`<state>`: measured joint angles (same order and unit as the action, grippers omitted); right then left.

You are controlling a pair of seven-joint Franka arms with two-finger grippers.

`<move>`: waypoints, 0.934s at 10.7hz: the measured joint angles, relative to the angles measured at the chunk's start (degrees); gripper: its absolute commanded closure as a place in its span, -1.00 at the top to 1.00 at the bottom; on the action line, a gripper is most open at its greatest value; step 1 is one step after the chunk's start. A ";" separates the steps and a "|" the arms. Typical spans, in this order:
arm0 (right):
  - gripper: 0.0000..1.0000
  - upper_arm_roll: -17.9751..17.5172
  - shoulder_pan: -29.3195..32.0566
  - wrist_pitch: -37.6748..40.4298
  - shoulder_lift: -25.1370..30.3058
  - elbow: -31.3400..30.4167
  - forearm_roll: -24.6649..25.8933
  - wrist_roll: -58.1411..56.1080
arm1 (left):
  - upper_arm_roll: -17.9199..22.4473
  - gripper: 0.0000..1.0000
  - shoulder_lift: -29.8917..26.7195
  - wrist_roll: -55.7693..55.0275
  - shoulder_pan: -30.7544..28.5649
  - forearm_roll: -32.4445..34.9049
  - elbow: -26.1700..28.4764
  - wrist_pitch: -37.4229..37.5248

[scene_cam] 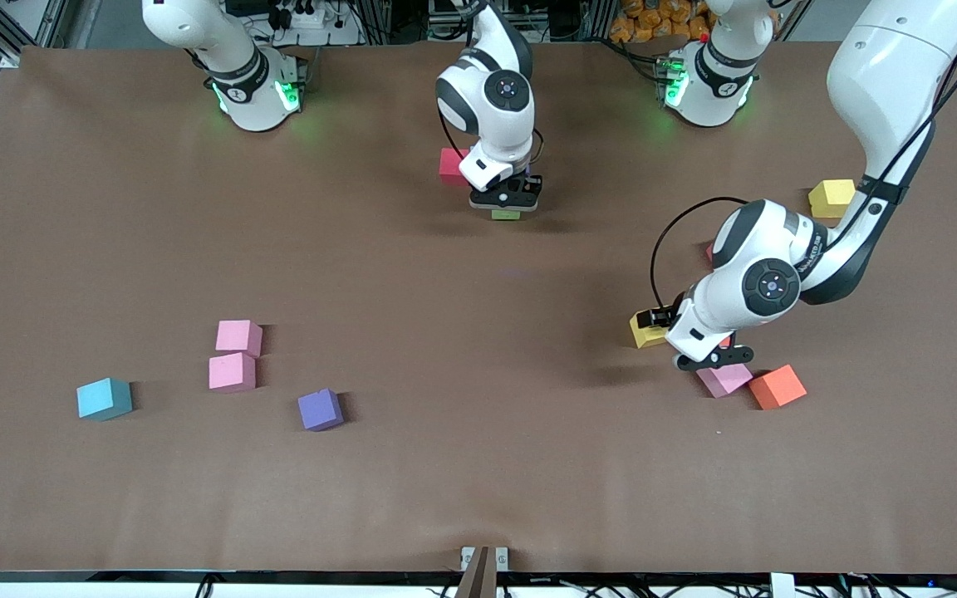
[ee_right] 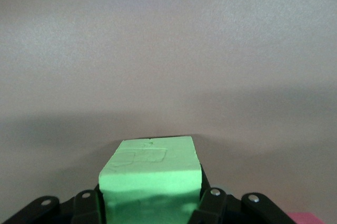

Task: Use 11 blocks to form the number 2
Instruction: 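Set down the green cube while the left gripper grasps the yellow cube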

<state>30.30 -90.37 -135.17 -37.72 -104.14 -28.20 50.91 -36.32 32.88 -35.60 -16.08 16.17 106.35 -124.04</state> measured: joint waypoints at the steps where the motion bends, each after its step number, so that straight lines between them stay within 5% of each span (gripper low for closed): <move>1: -0.71 -0.01 -0.39 0.02 0.00 0.00 0.00 0.49 | -0.01 1.00 0.55 -1.36 0.04 0.00 -0.02 -0.61; 7: -0.69 -0.03 -2.48 0.03 -0.32 -0.05 0.00 2.94 | -0.06 1.00 3.36 -2.75 0.22 0.00 -0.67 -1.93; 10: -0.17 -0.03 -2.84 0.02 -1.04 -0.07 0.00 3.86 | -0.04 1.00 5.06 -2.73 0.22 0.00 -0.72 -3.20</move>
<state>30.27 -93.21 -135.15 -38.76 -104.20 -28.21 54.77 -36.36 37.94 -38.33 -15.86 16.17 105.63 -127.25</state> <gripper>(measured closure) 0.401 0.000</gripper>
